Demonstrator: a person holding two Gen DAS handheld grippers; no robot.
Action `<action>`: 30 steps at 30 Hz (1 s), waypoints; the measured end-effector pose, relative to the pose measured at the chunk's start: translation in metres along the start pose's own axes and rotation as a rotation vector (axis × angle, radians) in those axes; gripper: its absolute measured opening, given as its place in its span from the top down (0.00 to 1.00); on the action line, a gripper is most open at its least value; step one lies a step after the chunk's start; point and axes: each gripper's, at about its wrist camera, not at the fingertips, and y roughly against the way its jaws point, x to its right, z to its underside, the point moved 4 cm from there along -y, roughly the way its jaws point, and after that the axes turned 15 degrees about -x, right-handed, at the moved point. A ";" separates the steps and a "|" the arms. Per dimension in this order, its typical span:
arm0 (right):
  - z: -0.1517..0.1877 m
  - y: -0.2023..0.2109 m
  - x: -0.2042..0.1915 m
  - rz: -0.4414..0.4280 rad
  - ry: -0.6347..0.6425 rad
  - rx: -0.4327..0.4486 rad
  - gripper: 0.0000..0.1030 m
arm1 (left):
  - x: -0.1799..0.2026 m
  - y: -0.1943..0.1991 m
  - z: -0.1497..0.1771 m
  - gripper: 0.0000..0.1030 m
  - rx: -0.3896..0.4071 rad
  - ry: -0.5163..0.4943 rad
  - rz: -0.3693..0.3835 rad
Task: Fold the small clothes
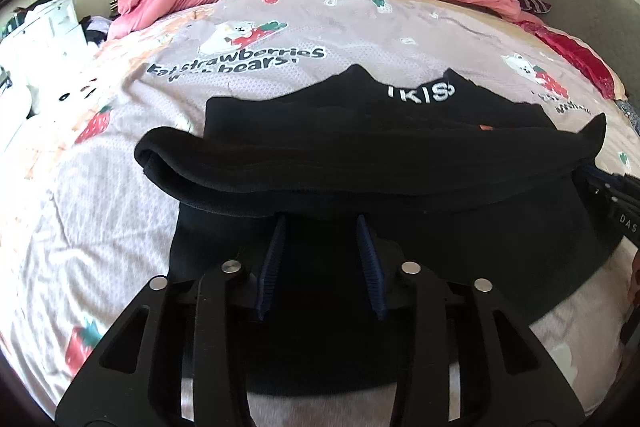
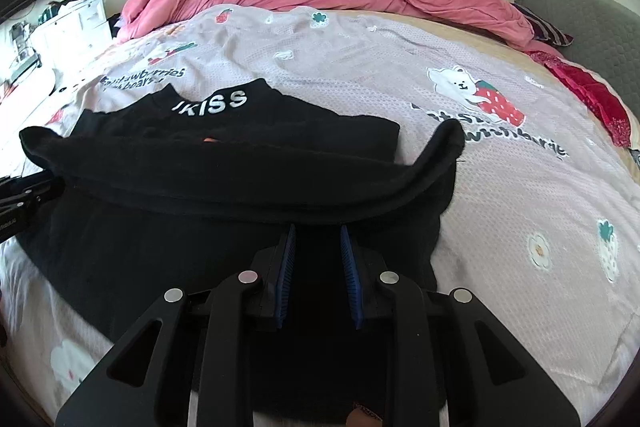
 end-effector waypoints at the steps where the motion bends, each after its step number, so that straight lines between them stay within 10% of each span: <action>1: -0.002 -0.002 0.000 -0.009 -0.007 -0.002 0.78 | 0.000 -0.002 -0.004 0.69 -0.003 0.007 0.003; 13: -0.040 -0.011 0.014 -0.030 -0.080 0.018 0.78 | -0.020 -0.022 -0.050 0.66 -0.032 0.133 0.070; 23: -0.043 0.002 0.058 0.007 -0.188 0.057 0.78 | -0.078 -0.004 -0.049 0.60 0.101 0.270 0.104; 30: -0.039 -0.016 0.082 -0.059 -0.271 -0.014 0.59 | -0.096 -0.017 -0.045 0.53 0.045 0.305 0.252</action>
